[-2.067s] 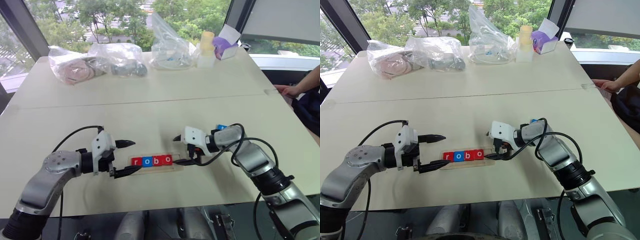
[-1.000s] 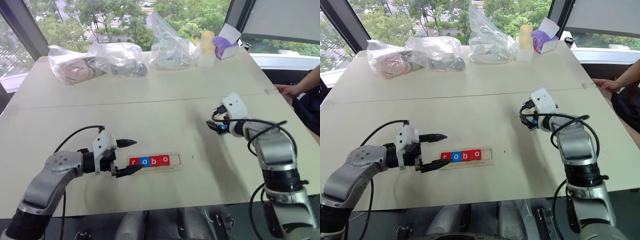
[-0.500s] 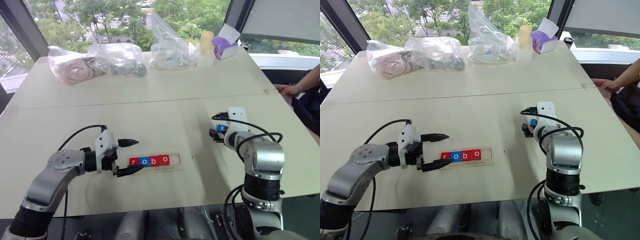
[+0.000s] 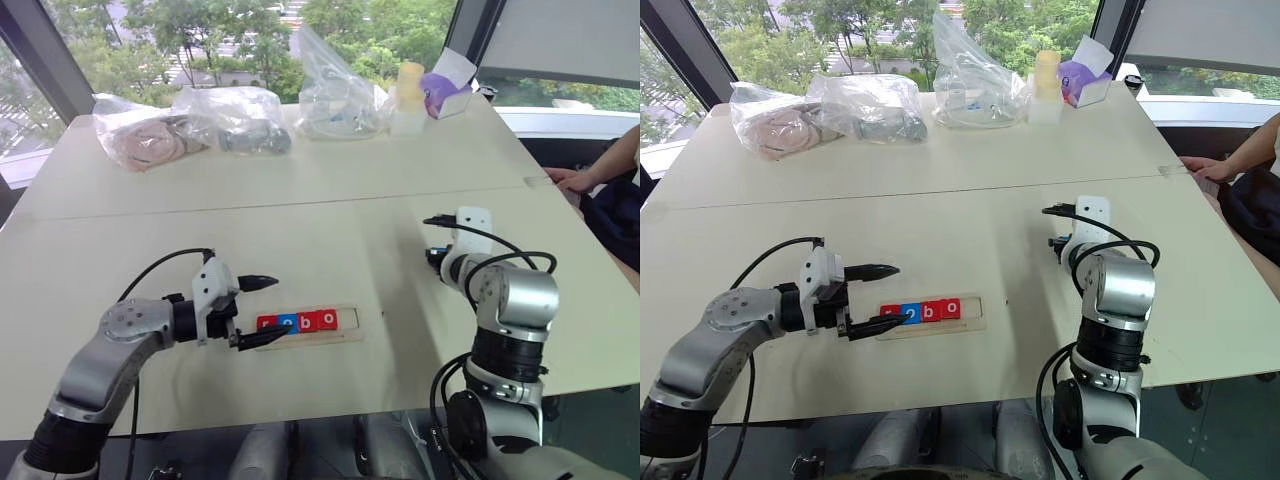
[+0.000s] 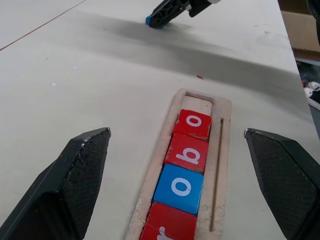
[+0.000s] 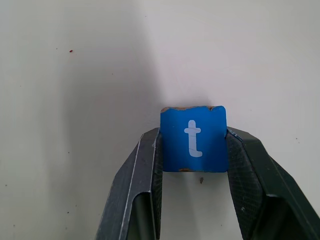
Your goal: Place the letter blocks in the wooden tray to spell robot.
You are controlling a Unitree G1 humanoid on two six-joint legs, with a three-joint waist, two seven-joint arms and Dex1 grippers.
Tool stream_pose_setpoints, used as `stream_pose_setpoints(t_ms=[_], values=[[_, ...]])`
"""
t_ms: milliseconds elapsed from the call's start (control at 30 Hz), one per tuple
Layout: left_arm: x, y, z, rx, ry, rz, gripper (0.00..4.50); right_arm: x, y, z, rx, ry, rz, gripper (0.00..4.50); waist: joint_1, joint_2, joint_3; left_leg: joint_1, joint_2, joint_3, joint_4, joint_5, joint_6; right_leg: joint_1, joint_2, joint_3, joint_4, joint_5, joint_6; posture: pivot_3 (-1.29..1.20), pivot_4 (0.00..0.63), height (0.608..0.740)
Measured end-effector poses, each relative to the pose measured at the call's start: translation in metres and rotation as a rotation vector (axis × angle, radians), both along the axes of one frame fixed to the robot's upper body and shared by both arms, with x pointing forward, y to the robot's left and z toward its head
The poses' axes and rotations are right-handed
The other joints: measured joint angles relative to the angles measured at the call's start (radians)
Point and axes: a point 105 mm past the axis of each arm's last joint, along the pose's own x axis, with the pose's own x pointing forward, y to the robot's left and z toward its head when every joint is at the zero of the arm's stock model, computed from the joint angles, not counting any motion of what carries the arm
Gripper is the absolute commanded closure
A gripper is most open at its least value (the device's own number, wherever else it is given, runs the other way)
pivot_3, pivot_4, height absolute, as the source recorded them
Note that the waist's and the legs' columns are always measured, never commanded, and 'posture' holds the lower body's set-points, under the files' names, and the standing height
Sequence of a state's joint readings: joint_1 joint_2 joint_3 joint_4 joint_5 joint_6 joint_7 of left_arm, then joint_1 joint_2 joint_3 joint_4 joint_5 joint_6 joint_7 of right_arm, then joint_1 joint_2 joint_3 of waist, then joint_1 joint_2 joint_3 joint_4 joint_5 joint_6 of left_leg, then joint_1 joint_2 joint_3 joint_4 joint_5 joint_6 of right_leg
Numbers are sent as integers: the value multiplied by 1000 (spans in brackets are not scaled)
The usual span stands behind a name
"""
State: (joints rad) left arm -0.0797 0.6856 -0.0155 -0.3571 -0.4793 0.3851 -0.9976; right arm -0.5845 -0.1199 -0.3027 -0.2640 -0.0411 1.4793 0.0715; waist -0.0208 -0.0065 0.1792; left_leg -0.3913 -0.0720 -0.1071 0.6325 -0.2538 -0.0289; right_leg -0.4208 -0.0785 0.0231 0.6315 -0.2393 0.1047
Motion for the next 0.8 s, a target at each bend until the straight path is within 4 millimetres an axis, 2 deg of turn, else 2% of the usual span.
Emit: stream_pose_setpoints(t_ms=[100, 167, 333, 500, 700, 800], values=[[-1, 0, -1, 0, 4, 2, 0, -20, 9, -3, -4, 14, 109, 3325, 3, 0, 0, 0, 0, -1, -1, 0, 0, 0, 0, -1, -1, -1, 0, 0, 150, 740], [-2, 0, -2, 1, 6, -1, 0, -42, 19, -8, -10, 8, 223, 3325, 6, 0, 0, 0, 0, -1, -2, 0, 0, 0, 0, -1, -1, -1, 0, 0, 150, 740], [-1, -1, -3, -1, 0, -1, 0, -75, 35, -14, 31, 10, 374, 3325, 2, 0, 0, 0, 1, 0, 0, 0, 1, 1, -1, -1, -1, -1, 0, 0, 150, 740], [-1, -5, -3, -15, -6, -8, 0, -91, 39, -15, 51, 29, 450, 3325, 5, 0, 0, 0, 1, -1, 0, 0, 0, 2, -1, -1, -1, -1, 0, 0, 150, 740], [1, -3, -7, -16, 3, 6, 0, -96, 35, -14, 48, 65, 483, 3325, 7, 0, 0, 0, 1, -1, 0, 0, 1, 2, -1, -1, -2, -1, 0, 0, 150, 740], [1, -3, -7, -13, 4, 9, 0, -98, 36, -12, 64, 82, 499, 1904, 7, 0, 0, 0, 1, -1, 0, 0, 1, 2, -2, -1, -2, -1, 0, 0, 150, 740]])
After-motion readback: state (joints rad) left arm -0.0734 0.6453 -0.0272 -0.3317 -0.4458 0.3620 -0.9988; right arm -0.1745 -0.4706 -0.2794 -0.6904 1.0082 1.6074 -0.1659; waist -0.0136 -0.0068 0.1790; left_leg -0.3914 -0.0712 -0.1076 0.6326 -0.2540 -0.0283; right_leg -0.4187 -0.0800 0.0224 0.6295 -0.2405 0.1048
